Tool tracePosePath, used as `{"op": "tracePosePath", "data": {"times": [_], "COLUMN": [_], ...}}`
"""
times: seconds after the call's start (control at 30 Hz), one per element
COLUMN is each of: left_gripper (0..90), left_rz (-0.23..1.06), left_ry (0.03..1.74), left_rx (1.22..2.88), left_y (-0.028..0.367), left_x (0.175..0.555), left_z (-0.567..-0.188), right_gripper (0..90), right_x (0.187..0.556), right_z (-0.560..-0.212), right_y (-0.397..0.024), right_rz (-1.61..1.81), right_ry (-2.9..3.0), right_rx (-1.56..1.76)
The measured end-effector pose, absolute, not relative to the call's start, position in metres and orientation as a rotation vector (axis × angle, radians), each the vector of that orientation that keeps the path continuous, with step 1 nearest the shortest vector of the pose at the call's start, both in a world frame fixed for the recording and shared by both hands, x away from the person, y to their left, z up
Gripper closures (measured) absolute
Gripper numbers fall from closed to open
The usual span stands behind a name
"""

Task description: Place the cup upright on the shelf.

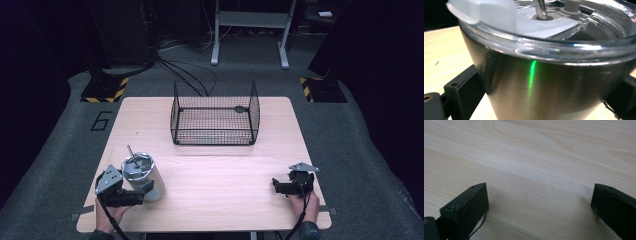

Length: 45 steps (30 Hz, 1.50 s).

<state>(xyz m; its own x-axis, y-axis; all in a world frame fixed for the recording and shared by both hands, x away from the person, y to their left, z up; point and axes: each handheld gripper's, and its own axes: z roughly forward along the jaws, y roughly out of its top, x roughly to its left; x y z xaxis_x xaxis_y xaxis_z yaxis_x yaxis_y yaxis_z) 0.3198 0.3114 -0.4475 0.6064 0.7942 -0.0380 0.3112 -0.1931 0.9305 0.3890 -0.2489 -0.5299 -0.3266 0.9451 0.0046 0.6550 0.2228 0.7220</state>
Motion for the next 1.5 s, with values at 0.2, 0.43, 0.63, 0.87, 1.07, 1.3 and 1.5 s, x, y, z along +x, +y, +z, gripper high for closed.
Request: {"op": "tracePosePath", "data": {"times": [0.2, 0.43, 0.63, 0.87, 1.07, 1.3, 1.5], "left_gripper": [3.8, 3.8, 3.8, 3.8, 3.8, 3.8, 3.9], "left_rz": [0.553, 0.526, 0.522, 0.523, 0.524, 0.512, 0.508], "left_ry": [0.873, 0.849, 0.819, 0.799, 0.797, 0.795, 0.804], "left_rx": [1.778, 1.803, 1.825, 1.823, 1.832, 1.83, 1.813], "left_y": [0.298, 0.282, 0.269, 0.258, 0.25, 0.241, 0.236], "left_x": [0.333, 0.35, 0.365, 0.373, 0.378, 0.388, 0.398], "left_z": [-0.437, -0.426, -0.414, -0.407, -0.398, -0.389, -0.383], "right_gripper": [0.8, 0.8, 0.9, 0.9, 0.9, 1.1, 1.2], "right_x": [0.389, 0.389, 0.39, 0.389, 0.389, 0.389, 0.389], "right_z": [-0.53, -0.53, -0.53, -0.53, -0.53, -0.53, -0.53], "right_y": [-0.249, -0.249, -0.249, -0.249, -0.249, -0.249, -0.249], "right_rz": [0.883, 0.883, 0.888, 0.883, 0.883, 0.886, 0.886], "right_ry": [2.064, 2.068, 2.067, 2.067, 2.068, 2.062, 2.063], "right_rx": [1.472, 1.468, 1.466, 1.47, 1.469, 1.475, 1.474]}}
